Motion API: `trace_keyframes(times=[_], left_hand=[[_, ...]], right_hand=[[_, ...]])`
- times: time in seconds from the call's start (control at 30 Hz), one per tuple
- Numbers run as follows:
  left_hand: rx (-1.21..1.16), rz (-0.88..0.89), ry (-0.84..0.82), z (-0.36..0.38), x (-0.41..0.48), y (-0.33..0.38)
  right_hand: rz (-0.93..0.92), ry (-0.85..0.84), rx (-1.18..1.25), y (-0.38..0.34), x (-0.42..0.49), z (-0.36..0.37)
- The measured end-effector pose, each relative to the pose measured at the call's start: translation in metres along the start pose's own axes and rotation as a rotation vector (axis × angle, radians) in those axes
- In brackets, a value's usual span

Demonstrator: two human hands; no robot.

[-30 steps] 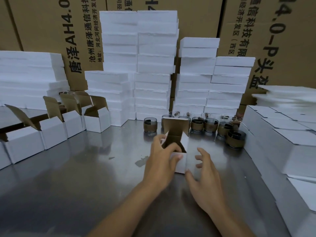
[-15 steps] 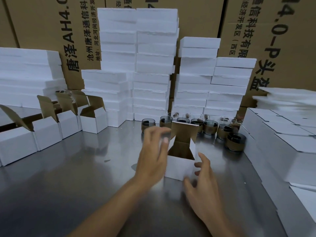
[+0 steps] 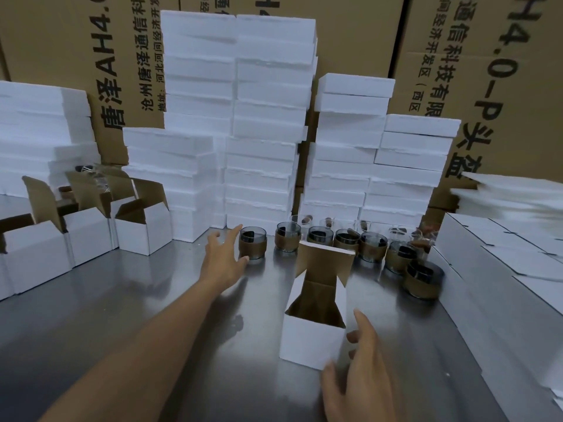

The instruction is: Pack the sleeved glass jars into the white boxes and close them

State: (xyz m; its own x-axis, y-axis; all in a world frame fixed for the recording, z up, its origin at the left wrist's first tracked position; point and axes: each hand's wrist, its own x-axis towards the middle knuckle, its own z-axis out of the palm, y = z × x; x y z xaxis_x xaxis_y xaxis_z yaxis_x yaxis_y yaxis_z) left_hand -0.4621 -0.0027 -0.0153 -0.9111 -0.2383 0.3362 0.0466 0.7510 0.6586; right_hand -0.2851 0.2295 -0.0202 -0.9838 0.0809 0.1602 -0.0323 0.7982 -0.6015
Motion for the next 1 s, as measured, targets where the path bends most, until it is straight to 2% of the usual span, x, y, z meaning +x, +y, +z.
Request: trace_keyframes(times=[0.23,0.33,0.43,0.57,0.7,0.9,1.0], left_hand=[[0.079,0.045,-0.059,0.011,0.025,0.005],[0.036,0.076,-0.060,0.009,0.022,0.009],[-0.044,0.146,-0.064,0.002,0.009,0.012],[-0.245,0.133,-0.035,-0.016,-0.017,0.017],[-0.505,0.140,0.026,-0.047,-0.057,0.033],[-0.709,0.135,0.012,-0.085,-0.143,0.067],[-0.781,0.115,-0.012,-0.086,-0.181,0.077]], right_hand=[[0.055,-0.081,0.053,0.009,0.015,0.004],[0.034,-0.063,0.011,0.007,0.013,0.000],[-0.022,0.007,-0.052,0.002,0.002,-0.001],[-0.086,0.088,-0.089,-0.006,-0.009,-0.003],[-0.128,0.167,-0.068,-0.011,-0.021,-0.008],[-0.154,0.252,-0.073,-0.012,-0.030,-0.012],[-0.157,0.295,0.011,-0.013,-0.039,-0.011]])
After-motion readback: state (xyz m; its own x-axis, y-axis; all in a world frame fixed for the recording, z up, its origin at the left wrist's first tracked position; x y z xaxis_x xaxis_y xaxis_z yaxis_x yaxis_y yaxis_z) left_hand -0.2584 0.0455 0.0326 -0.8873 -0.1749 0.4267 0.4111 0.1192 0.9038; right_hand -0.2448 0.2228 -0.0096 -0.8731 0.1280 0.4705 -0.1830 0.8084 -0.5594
